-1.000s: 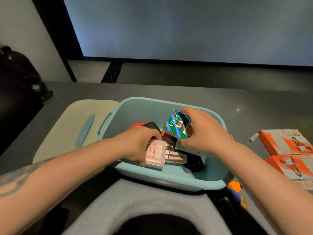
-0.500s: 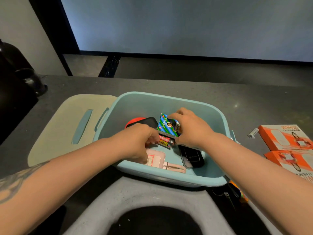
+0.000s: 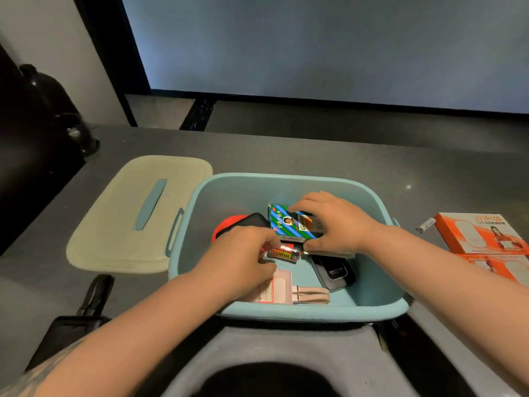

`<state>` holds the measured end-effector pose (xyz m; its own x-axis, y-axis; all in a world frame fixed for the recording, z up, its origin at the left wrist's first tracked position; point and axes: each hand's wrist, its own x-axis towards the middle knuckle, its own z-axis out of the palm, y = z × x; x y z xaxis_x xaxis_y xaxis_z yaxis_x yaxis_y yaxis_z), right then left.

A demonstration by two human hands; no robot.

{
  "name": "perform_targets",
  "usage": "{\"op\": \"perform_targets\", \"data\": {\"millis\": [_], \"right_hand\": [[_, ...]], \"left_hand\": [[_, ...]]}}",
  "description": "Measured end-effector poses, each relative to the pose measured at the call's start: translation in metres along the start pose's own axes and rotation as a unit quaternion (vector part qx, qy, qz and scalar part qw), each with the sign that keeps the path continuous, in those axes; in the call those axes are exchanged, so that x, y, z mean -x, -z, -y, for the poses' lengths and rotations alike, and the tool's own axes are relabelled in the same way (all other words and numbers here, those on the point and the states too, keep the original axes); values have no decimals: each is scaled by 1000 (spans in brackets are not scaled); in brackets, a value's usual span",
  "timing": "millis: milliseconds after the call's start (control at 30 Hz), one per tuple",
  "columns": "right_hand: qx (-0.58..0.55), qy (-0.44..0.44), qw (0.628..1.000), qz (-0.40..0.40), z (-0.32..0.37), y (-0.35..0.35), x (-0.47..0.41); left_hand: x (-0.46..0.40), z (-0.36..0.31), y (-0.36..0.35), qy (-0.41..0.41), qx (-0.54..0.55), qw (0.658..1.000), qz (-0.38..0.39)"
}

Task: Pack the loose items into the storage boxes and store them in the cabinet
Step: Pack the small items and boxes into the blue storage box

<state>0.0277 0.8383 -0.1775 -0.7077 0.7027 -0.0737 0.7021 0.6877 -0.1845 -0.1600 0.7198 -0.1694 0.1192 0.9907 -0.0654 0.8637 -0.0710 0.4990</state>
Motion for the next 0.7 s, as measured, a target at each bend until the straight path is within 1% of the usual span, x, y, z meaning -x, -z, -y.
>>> {"op": "perform_targets", "data": {"millis": [100,233,300,367,467,533,567,633,700], "right_hand": [[-11,2,1000,-2,-1,6,8],[-17,6,1000,-24,11,8,16],[-42,-2,998,-50,24,14,23],[-69,-7,994,-88,43,23,29],[-114,3,981,-158,91,31,36],[-155,37,968,-192,131,30,38],[-172,62,963,-199,152,27,39],[-188,110,957,-193,189,12,42],[-186,144,958,-166,219,-8,44]], "left_hand": [[3,-8,-1,13,34,999,-18],[2,-9,7,40,95,992,-77],[7,-7,15,40,108,986,-121],[20,-2,25,35,98,979,-174],[64,17,40,50,92,952,-287],[104,34,45,83,87,933,-340],[125,44,44,110,82,926,-353],[163,66,37,180,75,915,-354],[196,87,26,258,68,901,-343]]}}
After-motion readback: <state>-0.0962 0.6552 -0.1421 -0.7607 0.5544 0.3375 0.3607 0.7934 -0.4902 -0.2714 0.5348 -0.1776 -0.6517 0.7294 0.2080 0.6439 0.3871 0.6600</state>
